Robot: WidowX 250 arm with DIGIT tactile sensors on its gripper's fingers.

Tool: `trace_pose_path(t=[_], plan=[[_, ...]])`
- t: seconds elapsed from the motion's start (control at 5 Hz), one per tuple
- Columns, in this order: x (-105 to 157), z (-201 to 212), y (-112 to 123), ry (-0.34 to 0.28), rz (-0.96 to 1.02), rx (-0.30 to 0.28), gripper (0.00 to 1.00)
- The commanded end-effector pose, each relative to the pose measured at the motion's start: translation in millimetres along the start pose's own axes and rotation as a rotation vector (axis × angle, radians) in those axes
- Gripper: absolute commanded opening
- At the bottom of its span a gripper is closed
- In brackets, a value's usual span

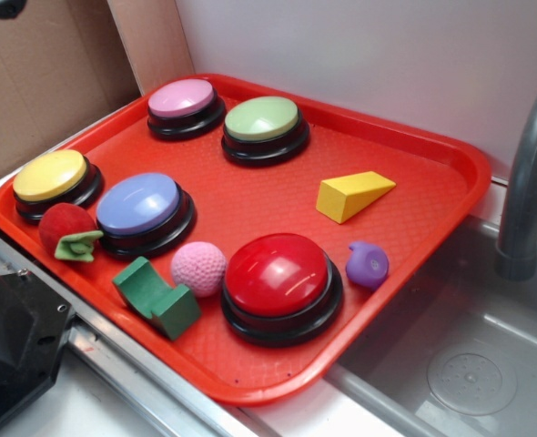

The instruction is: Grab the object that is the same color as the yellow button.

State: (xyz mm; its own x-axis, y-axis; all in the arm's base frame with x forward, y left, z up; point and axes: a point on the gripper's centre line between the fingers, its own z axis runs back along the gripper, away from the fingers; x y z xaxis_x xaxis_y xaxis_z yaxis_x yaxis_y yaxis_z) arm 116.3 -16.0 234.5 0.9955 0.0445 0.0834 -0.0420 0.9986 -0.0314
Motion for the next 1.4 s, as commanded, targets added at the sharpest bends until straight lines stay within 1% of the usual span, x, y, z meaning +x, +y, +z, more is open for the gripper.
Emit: trace_pose_path(t=[0.0,0.2,0.4,0.6,0.8,1.0,1.2], plan=[[0,0,0,0.000,0.000,0.000,1.00],[21,-17,-14,-0.129,-0.050,0.011,1.00],[47,-43,-32,-0.191,-0.084,-0.013,1.00],[73,-73,-51,-0.193,-0.106,-0.009,1.00],[99,-105,-70,-0.191,-0.123,0.010,1.00],[119,-140,-91,-0.197,-0.130,-0.016,1.00],[138,-176,-103,-0.198,-0.135,0.032,1.00]])
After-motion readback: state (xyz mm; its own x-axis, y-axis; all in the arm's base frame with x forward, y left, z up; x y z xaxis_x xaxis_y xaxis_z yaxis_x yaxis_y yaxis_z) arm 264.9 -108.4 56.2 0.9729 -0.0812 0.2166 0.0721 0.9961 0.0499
